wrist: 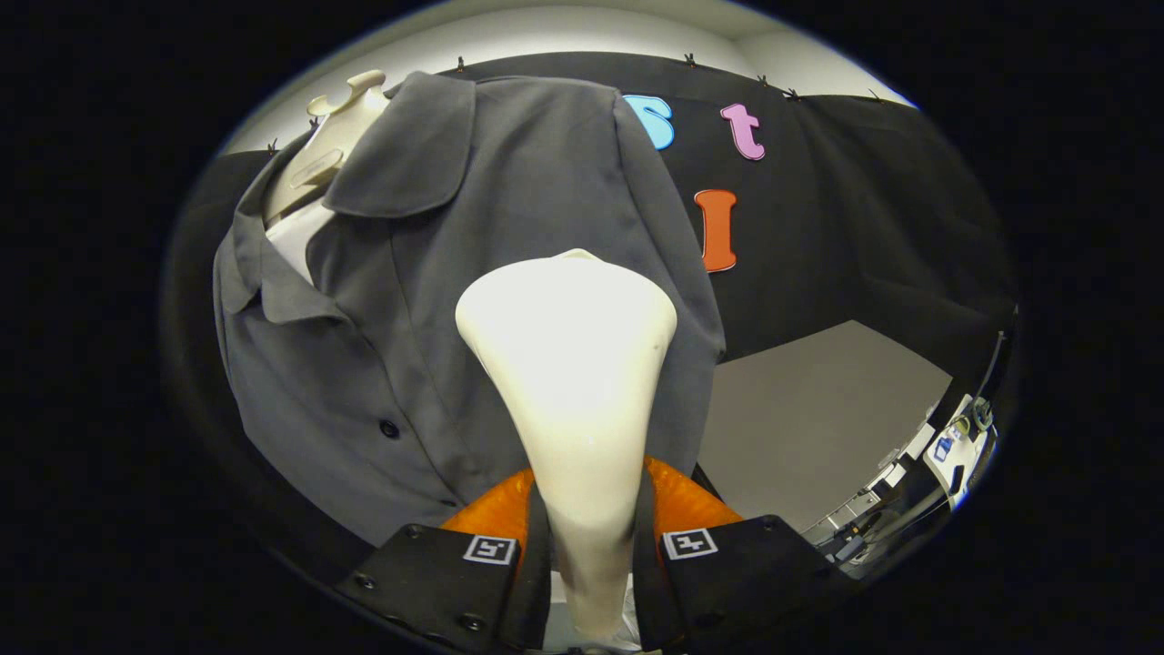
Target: Iron the clothes twice with a garment steamer, once on the left side and once on the right side.
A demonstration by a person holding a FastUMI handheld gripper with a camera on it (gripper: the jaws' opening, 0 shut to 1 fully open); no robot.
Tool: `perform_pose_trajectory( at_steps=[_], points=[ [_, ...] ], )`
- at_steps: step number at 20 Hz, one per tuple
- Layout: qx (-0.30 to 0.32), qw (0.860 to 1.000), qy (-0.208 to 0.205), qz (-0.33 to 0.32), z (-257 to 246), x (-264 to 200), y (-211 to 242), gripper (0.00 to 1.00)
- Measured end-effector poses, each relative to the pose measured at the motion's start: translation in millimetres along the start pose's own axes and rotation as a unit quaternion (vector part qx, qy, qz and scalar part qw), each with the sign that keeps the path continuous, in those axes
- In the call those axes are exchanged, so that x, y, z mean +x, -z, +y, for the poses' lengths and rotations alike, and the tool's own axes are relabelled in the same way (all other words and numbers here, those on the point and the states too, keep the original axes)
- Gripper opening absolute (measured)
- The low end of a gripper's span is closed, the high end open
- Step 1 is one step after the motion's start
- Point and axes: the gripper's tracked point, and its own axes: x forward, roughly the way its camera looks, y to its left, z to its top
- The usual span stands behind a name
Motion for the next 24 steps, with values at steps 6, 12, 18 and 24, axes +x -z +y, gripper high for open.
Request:
perform_pose_trajectory(
  at_steps=[6, 12, 18, 24],
  points=[
    [-0.005, 0.999, 0.008, 0.032, -4.6, 28.2, 36.5, 0.45],
    [-0.013, 0.997, 0.019, 0.07, -17.9, 41.3, 77.1, 0.45],
    [-0.019, 0.993, 0.022, 0.114, -23.0, 50.4, 126.7, 0.45],
    [-0.025, 0.988, 0.024, 0.148, -17.6, 57.8, 167.3, 0.45]
  ],
)
